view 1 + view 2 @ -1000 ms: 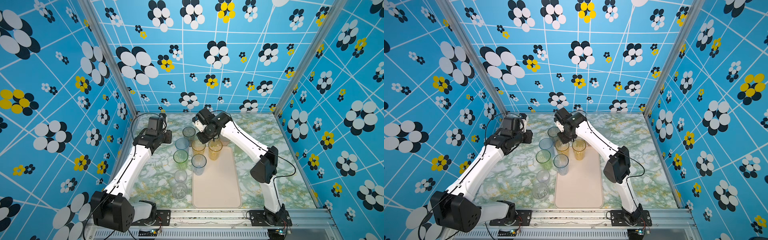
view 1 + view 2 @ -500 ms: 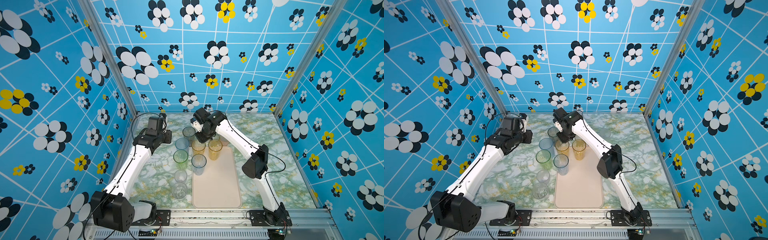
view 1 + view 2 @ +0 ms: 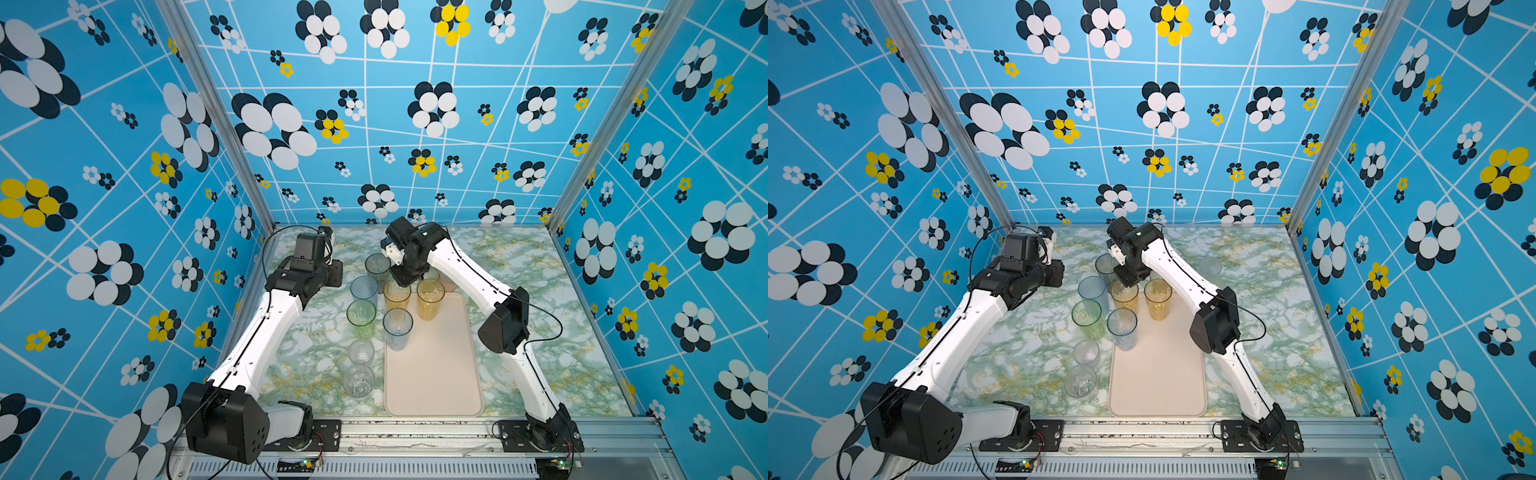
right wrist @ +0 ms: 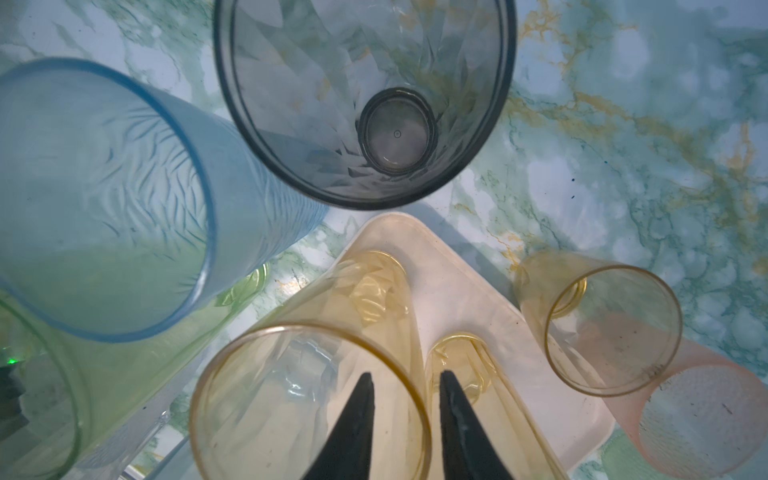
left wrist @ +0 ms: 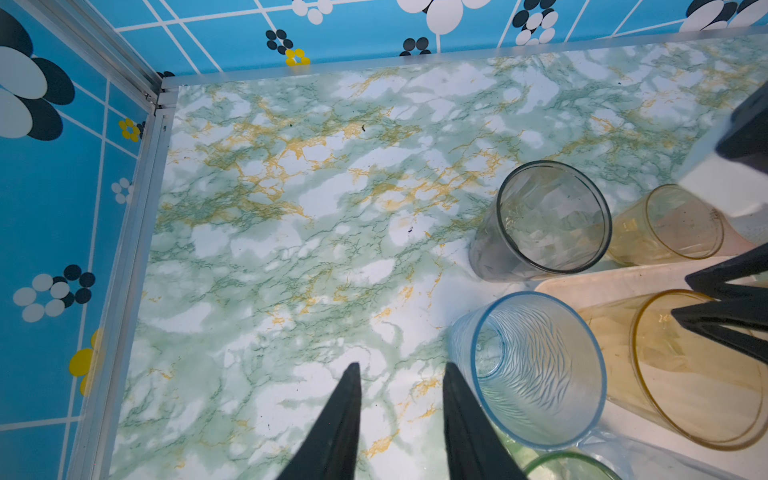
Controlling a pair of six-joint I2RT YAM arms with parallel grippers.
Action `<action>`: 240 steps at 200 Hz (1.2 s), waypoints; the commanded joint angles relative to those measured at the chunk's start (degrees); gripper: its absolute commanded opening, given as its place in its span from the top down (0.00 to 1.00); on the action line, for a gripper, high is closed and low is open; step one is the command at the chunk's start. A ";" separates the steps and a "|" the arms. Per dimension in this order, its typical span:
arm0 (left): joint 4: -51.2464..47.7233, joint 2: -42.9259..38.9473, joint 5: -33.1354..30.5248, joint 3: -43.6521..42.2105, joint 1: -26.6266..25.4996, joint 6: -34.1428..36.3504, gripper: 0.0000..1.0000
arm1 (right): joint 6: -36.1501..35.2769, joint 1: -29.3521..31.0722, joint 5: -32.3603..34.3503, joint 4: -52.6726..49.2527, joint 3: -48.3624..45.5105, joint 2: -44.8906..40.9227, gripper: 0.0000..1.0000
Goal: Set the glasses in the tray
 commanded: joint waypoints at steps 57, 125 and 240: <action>-0.66 0.71 -0.82 1.05 0.84 0.87 0.65 | -2.12 -0.44 -0.39 -1.04 1.82 1.56 0.85; -1.42 1.50 -1.19 1.67 0.88 1.05 0.65 | -3.29 -0.42 0.63 -0.63 1.62 2.18 0.94; -5.16 2.76 -3.42 4.63 0.27 1.14 0.66 | -2.41 -2.25 1.14 8.66 -6.53 -1.34 0.96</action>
